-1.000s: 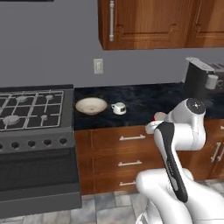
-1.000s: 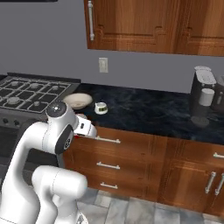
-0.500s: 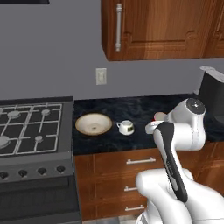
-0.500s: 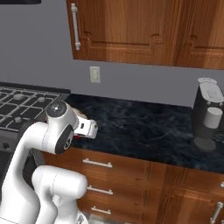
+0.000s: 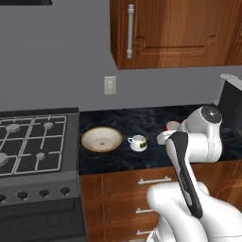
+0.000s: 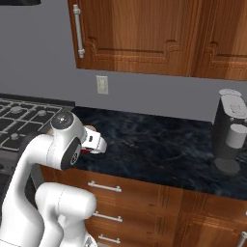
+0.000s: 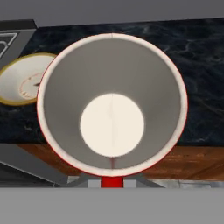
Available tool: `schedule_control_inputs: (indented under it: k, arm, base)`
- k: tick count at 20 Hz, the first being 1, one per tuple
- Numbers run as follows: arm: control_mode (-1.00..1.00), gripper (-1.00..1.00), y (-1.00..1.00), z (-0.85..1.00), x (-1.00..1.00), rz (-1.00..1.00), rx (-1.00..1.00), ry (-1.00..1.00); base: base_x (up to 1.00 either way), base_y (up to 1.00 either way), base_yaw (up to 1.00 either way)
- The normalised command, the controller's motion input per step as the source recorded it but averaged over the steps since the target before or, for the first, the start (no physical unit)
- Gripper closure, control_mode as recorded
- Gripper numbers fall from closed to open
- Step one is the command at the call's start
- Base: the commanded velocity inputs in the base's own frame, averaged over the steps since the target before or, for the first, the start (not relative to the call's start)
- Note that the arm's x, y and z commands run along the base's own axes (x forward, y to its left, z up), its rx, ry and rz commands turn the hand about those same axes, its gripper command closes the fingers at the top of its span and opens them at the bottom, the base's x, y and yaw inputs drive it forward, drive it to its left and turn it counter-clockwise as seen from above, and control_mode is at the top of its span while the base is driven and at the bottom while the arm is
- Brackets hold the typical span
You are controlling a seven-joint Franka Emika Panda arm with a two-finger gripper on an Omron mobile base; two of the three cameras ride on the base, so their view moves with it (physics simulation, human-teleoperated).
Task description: Clear the mugs and bowl far away from the sink.
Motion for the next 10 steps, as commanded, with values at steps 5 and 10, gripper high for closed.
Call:
schedule_control_inputs:
  k: [5, 10]
  arm:
    - [1.0, 1.0, 0.0, 0.0, 0.0, 0.0, 0.0, 0.0]
    - [1.0, 1.0, 0.0, 0.0, 0.0, 0.0, 0.0, 0.0]
  base:
    - [0.06, 0.0, 0.0]
    - [0.37, -0.14, 0.02]
